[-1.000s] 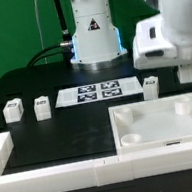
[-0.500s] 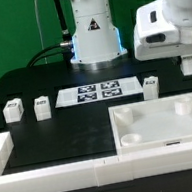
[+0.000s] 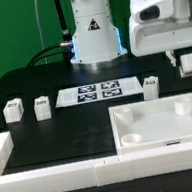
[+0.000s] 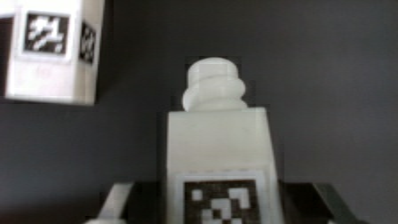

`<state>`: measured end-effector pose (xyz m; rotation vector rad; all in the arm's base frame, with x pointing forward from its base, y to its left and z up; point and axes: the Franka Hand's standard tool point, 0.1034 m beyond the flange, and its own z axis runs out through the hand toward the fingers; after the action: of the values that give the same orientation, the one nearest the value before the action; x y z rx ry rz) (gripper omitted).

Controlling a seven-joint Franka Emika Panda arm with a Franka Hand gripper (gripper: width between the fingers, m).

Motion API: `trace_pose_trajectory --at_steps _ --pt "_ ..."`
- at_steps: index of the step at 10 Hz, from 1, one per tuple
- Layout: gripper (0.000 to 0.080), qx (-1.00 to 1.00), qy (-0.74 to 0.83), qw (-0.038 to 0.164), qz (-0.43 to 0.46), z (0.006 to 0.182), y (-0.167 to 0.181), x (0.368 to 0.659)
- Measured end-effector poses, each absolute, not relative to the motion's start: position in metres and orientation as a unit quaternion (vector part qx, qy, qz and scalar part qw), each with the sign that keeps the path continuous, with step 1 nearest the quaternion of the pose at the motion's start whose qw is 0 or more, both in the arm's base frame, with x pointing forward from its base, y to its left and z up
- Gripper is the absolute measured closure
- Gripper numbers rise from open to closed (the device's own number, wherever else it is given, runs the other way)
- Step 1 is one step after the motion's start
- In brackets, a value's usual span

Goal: Assemble one leg

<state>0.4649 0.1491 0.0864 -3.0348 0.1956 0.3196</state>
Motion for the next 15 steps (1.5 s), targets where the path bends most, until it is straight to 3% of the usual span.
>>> trace_pose_trajectory --at_steps 3,6,8,12,15 --pt "0.0509 -0.997 0.056 0.052 -0.034 0.119 0.151 0.493" --pt "0.0509 -0.991 0.051 0.066 -0.105 0.110 0.161 0.480" --pt "0.0509 -0.991 -0.008 0.061 -0.118 0.100 0.153 0.485" --pt "0.0509 -0.988 -0.052 0.051 -0.139 0.103 0.122 0.551" --pt "0.0509 -0.984 -0.054 0.051 -0.164 0.109 0.122 0.560"
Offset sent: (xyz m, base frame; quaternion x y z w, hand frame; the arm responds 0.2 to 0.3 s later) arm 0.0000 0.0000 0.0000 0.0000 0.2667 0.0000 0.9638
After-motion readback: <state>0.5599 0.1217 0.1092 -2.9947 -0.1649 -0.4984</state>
